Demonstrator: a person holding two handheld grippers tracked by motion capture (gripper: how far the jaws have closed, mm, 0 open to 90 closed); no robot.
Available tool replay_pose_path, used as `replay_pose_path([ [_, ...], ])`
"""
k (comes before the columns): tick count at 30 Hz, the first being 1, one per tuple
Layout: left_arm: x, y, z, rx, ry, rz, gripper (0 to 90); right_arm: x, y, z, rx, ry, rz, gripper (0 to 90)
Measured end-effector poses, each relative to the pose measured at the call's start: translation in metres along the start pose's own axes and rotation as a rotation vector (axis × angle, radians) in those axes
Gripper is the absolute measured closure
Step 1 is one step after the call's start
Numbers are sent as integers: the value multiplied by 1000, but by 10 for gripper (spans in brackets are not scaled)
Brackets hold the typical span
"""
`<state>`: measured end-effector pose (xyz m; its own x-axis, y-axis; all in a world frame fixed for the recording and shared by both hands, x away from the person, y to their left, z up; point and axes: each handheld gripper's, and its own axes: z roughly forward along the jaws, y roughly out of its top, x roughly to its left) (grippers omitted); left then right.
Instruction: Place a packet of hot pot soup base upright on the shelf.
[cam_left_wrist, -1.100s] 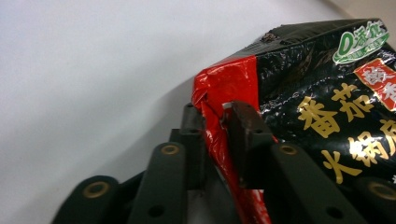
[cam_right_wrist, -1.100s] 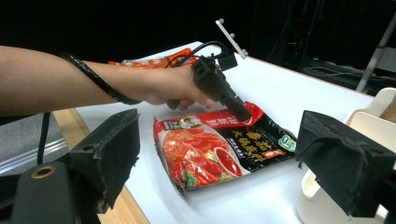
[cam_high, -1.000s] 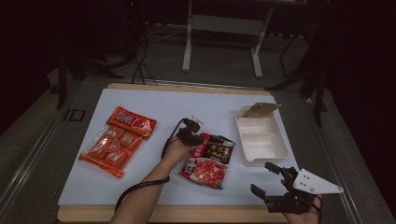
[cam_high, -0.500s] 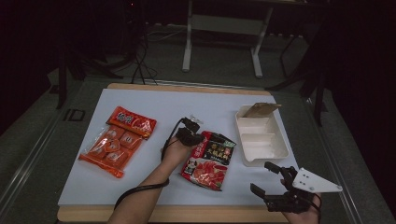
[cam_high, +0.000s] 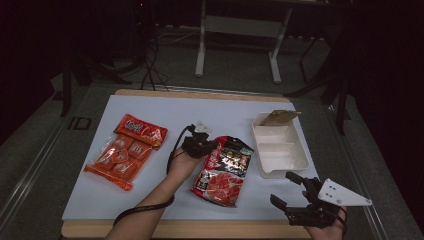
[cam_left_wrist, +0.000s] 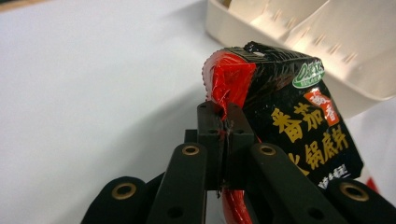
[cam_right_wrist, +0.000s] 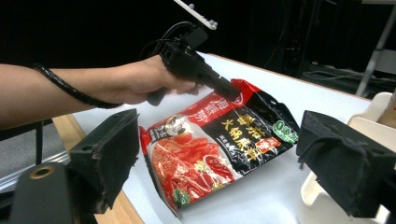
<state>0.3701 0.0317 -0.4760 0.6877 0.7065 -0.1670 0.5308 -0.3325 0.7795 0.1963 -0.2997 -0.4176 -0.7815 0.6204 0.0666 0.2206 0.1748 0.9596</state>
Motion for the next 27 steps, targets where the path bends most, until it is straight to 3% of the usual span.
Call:
replay_pose_path([
  [10, -18, 3, -24, -82, -22, 43, 892, -3, 3, -5, -39, -4, -6, 106],
  [14, -23, 2, -32, -117, -28, 45, 892, -5, 4, -4, -53, -11, -44, 133],
  [18, -26, 1, -40, -136, -38, 42, 892, -7, 3, -2, -28, -60, -83, 134],
  [21, -27, 1, -47, -166, -46, 33, 892, -10, 3, -1, -22, -56, -54, 133],
  [27, -28, 0, -61, -216, -58, 31, 890, -12, 7, 0, 21, -92, 18, 108],
])
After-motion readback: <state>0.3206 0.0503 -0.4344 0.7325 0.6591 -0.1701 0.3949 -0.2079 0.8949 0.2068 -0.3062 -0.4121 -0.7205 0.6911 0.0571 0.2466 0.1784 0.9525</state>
